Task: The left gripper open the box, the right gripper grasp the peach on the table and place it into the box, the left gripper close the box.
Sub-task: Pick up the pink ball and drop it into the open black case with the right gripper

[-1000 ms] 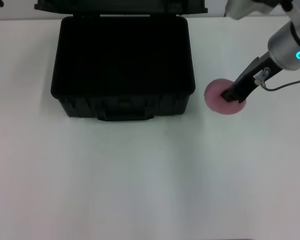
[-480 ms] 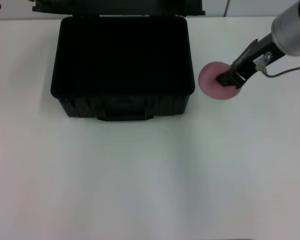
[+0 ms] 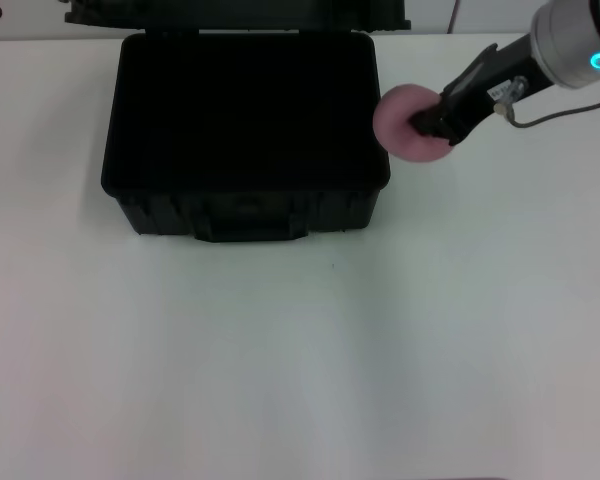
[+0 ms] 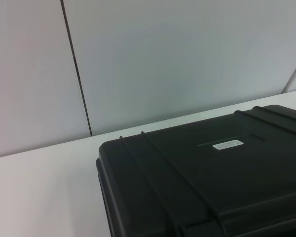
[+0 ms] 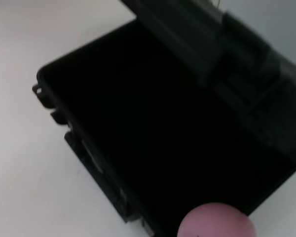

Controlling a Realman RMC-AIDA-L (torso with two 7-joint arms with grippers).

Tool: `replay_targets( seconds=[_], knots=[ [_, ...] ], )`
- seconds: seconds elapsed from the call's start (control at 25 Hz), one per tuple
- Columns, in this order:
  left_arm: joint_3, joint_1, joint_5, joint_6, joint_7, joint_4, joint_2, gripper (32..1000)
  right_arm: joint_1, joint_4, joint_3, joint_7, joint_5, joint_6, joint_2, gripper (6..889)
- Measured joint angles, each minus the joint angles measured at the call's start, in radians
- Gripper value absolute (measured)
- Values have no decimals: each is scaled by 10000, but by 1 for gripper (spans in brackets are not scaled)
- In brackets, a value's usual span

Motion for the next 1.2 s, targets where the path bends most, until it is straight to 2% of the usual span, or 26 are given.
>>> replay_targets(
  seconds=[0.4,0.68,1.2],
  knots=[
    [-3,-18,2,2,0,10,0,375,20,721,-121,-405,203,-1035,24,34],
    [-33,-28,-15,2,76,10,-11,375,219,1520,-197,-699,521,-1759,12,35],
    [-30,-44,-25,1,77,10,-16,375,722,2724,-1066,-946,879,-3305,28,34]
  ],
)
